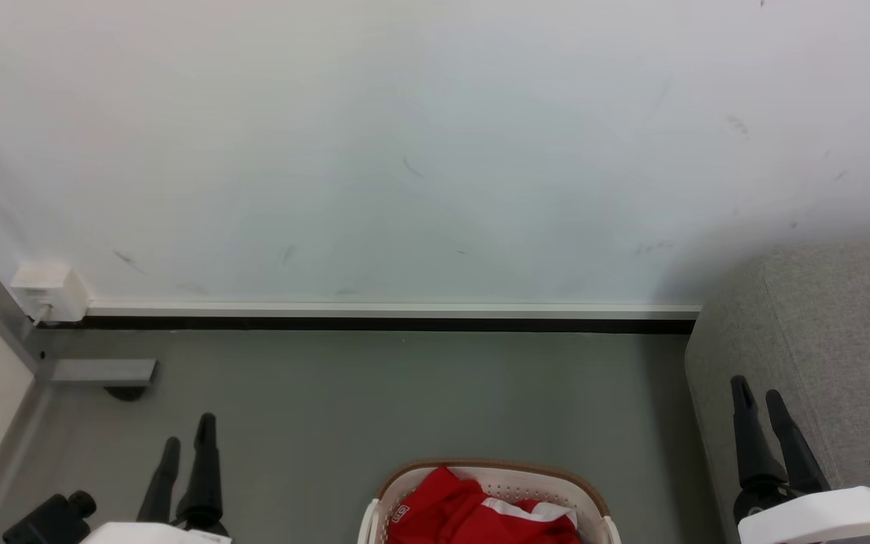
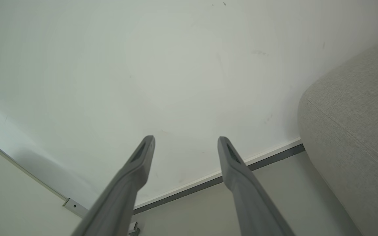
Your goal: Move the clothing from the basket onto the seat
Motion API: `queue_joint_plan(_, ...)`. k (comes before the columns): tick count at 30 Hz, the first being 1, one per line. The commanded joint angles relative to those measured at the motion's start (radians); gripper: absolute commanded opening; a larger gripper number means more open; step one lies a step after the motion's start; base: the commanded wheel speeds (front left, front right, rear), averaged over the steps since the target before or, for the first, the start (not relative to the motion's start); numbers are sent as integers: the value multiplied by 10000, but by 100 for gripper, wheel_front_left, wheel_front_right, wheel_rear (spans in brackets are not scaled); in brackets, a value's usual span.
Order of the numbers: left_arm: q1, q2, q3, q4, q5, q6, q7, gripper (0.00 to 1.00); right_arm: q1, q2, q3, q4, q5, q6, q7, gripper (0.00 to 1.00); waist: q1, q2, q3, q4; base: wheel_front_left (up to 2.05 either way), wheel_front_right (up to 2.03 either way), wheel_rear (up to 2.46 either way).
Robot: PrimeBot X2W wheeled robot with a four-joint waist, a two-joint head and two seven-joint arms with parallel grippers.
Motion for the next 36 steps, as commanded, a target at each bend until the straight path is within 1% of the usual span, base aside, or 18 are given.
queue_joint_plan(1,4,162,-7,-204,388,54,-113,100,-237,-108,27,-148,-413,-8,-101,100,0,0,5,-4,0,0,0)
queue_joint_plan(17,134,272,-282,-417,2282,233,-571,100,-289,-25,236,105,-2307,-11,-570,100,0,0,11,-43,0,0,0)
queue_joint_plan(36,230,371,-432,-550,4238,338,-1062,100,-460,71,521,354,-4093,-14,-1060,100,0,0,13,-162,0,0,0)
